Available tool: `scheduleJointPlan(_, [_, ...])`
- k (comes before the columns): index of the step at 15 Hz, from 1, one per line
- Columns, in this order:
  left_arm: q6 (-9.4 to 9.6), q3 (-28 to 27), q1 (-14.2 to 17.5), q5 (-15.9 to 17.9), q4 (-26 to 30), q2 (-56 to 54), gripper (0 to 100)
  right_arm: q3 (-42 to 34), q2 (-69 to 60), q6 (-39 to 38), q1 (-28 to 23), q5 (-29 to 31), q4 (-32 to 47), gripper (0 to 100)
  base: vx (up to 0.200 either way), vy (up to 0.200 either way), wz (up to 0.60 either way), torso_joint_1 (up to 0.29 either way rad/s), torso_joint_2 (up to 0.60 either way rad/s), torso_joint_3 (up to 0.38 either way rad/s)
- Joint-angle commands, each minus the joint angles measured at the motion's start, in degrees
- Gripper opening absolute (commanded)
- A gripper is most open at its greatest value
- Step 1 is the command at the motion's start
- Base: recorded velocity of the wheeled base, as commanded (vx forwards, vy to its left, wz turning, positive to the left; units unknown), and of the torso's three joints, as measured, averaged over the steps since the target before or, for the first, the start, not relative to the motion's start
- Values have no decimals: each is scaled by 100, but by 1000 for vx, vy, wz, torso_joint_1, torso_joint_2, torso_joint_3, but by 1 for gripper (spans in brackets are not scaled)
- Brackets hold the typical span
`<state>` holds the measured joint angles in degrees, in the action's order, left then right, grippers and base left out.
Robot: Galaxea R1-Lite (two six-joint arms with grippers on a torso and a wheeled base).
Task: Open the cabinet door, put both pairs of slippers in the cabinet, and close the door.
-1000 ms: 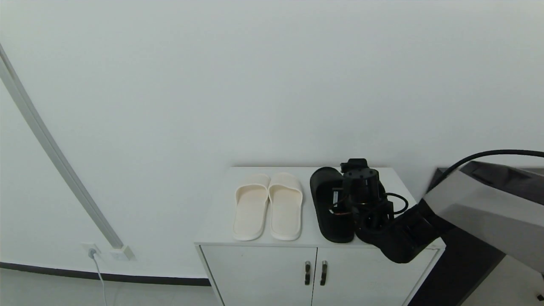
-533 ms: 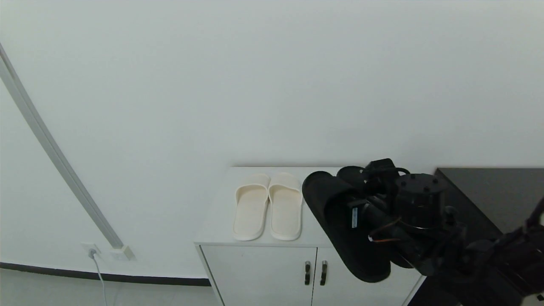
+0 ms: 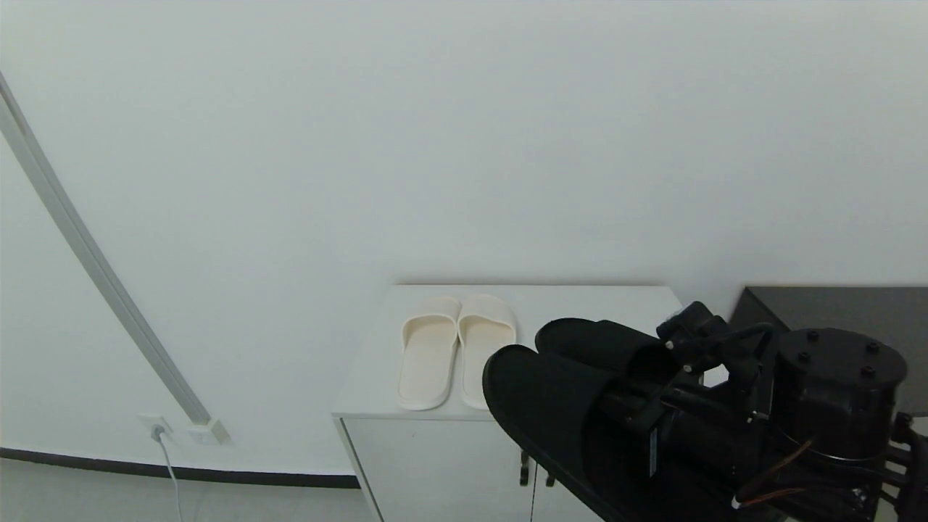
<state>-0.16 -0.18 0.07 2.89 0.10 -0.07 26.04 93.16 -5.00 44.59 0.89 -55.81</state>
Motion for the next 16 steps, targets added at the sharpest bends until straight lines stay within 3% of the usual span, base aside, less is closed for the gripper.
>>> scheduleJointPlan(1, [-2,1,1,1,-1,7,0,-134,-202,-1,49,-107,0,0,0,0,0,0,0,0])
scheduleJointPlan(6, [-2,1,1,1,-1,7,0,-169,-255,-10,111,-151,193,0,0,0,0,0,0,0])
scheduleJointPlan(13, [-2,1,1,1,-1,7,0,-222,-228,-1,137,-142,202,0,-200,0,0,1,0,5])
scheduleJointPlan(16, [-2,1,1,1,-1,7,0,-257,-219,-1,137,-133,176,0,0,0,0,0,0,0])
